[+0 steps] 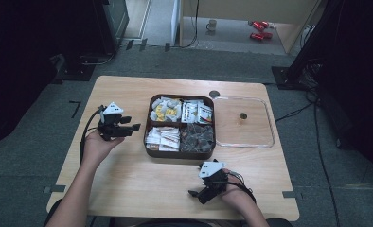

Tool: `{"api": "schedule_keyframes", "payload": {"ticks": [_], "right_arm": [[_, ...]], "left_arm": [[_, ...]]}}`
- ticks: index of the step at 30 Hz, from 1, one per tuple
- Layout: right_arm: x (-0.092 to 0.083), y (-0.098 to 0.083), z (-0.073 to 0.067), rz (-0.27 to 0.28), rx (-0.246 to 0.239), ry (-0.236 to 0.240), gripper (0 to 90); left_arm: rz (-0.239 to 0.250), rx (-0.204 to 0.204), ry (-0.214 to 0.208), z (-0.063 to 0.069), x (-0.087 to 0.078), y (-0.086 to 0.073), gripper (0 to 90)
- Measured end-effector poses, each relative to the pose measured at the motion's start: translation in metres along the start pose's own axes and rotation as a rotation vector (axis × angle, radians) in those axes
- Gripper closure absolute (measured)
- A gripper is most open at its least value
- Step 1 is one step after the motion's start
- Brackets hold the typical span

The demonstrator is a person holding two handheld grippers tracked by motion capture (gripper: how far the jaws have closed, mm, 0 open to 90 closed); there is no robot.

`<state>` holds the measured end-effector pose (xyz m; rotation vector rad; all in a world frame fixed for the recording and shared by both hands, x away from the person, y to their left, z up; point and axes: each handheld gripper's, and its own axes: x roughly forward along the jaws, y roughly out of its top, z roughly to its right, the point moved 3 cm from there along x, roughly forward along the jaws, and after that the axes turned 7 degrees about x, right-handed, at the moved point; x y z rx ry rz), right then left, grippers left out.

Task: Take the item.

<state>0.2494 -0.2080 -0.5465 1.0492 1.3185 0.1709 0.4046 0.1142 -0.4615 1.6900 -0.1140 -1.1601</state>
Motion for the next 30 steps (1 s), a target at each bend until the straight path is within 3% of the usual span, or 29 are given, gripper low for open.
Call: {"api": "schedule_keyframes", "payload": {"ticks": [18,30], "right_arm": [[0.000,0.000,0.000,0.000,-0.001,-0.001,0.0],[0.000,0.000,0.000,0.000,0.002,-0.002,0.0]], "left_arm": [[0.021,0.075,-0.036,0.018,0.014,0.025,47.2],[-0.008,0.115,-0.113,0.028,0.026,0.034,54.8]]}}
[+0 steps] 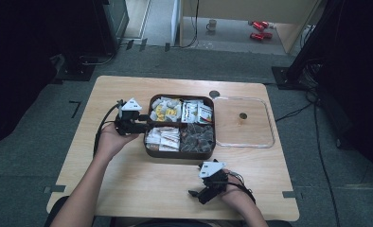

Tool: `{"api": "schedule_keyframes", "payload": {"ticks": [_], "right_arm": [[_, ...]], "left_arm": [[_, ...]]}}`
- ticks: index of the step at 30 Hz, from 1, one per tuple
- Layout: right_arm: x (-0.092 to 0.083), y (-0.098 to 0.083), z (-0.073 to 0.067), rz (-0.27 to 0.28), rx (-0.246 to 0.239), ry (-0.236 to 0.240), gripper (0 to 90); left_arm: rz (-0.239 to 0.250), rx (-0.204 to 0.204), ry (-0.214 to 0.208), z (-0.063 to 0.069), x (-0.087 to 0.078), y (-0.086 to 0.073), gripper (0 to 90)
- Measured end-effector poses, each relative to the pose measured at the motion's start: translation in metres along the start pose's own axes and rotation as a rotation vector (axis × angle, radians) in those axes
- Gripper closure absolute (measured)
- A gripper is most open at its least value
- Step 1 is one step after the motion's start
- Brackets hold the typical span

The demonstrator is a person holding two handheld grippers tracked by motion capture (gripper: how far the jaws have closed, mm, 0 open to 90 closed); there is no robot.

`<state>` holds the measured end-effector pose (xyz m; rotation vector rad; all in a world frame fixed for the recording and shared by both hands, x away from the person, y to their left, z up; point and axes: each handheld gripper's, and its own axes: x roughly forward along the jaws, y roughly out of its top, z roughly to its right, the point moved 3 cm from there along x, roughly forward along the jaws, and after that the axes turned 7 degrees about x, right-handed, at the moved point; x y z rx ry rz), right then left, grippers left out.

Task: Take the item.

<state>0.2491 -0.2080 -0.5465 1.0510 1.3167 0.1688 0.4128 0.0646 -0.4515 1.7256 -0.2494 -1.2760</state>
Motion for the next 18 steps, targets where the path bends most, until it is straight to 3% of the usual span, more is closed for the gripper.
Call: {"api": "schedule_keyframes", "payload": {"ticks": [10,18], "right_arm": [[0.000,-0.001,0.000,0.003,0.006,-0.006,0.0],[-0.001,-0.001,0.000,0.004,0.013,-0.012,0.0]], "left_arm": [[-0.038,0.037,-0.053,0.006,0.017,0.010,59.4],[-0.068,0.059,-0.055,0.009,0.028,0.011,59.4]]}}
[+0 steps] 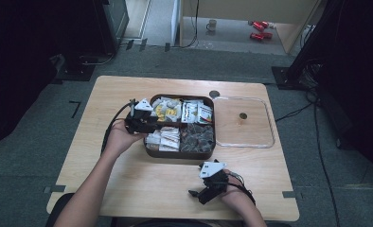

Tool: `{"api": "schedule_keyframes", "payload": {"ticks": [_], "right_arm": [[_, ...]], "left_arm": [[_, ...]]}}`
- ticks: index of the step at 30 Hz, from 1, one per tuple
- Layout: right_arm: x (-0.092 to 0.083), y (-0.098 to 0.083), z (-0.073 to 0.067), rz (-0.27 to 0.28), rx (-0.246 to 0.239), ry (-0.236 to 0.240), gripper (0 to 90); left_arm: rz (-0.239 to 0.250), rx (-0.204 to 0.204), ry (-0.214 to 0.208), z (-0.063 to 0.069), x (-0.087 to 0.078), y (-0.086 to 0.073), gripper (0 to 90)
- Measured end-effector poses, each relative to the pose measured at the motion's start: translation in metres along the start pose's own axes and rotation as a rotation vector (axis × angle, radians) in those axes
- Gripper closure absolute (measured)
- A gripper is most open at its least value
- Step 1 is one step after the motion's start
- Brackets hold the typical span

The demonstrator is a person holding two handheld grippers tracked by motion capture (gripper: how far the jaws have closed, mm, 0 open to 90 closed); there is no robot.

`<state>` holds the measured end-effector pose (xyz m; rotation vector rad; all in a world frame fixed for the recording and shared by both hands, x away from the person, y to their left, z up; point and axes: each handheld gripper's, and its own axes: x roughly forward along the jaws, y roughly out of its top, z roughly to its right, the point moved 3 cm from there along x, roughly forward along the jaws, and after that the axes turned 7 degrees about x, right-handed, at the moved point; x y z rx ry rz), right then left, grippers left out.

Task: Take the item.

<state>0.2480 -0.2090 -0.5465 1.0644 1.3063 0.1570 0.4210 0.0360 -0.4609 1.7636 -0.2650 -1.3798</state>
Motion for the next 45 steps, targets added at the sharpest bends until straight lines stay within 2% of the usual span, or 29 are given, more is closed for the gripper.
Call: {"api": "schedule_keyframes", "payload": {"ticks": [11,14,24,29,33,41,45], "right_arm": [[-0.001,-0.002,-0.001,0.001,0.011,-0.014,0.0],[-0.002,-0.002,-0.001,0.002,0.016,-0.017,0.0],[-0.002,-0.003,-0.002,0.002,0.020,-0.019,0.0],[-0.002,-0.003,-0.002,0.002,0.019,-0.019,0.0],[-0.002,-0.003,-0.002,0.002,0.020,-0.019,0.0],[-0.003,-0.003,-0.002,0.002,0.019,-0.020,0.0],[-0.003,-0.003,-0.002,0.002,0.020,-0.020,0.0]], "left_arm": [[-0.045,0.019,-0.016,-0.001,0.016,-0.005,64.4],[-0.079,0.032,-0.002,-0.002,0.022,-0.009,66.2],[-0.131,0.058,0.037,-0.002,0.031,-0.013,69.2],[-0.137,0.063,0.042,-0.003,0.033,-0.014,73.2],[-0.144,0.085,0.059,-0.003,0.034,-0.014,78.1],[-0.138,0.087,0.050,-0.004,0.033,-0.015,81.6],[-0.128,0.089,0.042,-0.003,0.031,-0.014,86.6]]}}
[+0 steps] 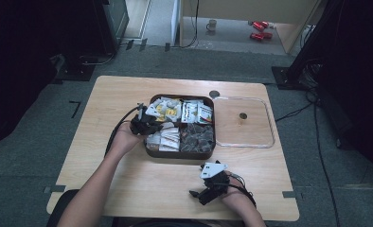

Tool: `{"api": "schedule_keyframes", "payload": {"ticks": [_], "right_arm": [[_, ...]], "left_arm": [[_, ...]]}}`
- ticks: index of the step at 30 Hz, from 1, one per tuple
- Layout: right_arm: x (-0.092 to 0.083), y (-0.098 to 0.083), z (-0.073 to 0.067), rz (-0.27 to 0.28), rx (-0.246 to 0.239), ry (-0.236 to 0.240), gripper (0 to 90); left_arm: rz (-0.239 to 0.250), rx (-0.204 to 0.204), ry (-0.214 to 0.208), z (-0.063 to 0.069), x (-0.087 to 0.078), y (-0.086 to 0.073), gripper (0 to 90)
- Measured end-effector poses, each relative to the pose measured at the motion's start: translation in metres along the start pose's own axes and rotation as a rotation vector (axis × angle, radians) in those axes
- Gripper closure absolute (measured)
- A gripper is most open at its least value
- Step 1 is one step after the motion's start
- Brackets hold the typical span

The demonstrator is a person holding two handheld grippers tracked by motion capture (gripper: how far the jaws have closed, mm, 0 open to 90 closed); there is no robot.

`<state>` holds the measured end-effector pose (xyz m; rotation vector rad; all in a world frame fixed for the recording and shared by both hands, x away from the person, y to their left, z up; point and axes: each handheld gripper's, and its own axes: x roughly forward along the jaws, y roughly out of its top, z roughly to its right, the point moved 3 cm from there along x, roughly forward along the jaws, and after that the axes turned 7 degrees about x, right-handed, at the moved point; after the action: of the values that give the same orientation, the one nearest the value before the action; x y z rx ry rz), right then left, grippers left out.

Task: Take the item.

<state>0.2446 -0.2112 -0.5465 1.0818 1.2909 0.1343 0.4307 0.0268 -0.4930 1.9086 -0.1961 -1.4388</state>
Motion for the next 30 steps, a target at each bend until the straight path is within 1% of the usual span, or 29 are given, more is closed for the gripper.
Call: {"api": "schedule_keyframes", "payload": {"ticks": [6,11,20,24,30], "right_arm": [[0.000,0.000,0.000,0.000,-0.001,0.000,0.0],[0.000,0.000,0.000,0.000,0.000,0.000,0.0],[0.000,0.000,0.000,-0.001,0.001,-0.001,0.0],[0.000,0.000,0.000,-0.001,0.001,-0.001,0.0],[0.000,0.000,0.000,-0.001,0.001,-0.001,0.0]], "left_arm": [[0.011,-0.008,-0.008,-0.001,-0.004,0.000,87.6],[0.032,-0.022,-0.020,-0.002,-0.009,0.001,87.9],[0.055,-0.027,-0.032,-0.001,-0.018,0.003,88.1],[0.070,-0.037,-0.037,-0.001,-0.023,0.003,88.1],[0.095,-0.062,-0.048,-0.003,-0.034,0.002,88.0]]}}
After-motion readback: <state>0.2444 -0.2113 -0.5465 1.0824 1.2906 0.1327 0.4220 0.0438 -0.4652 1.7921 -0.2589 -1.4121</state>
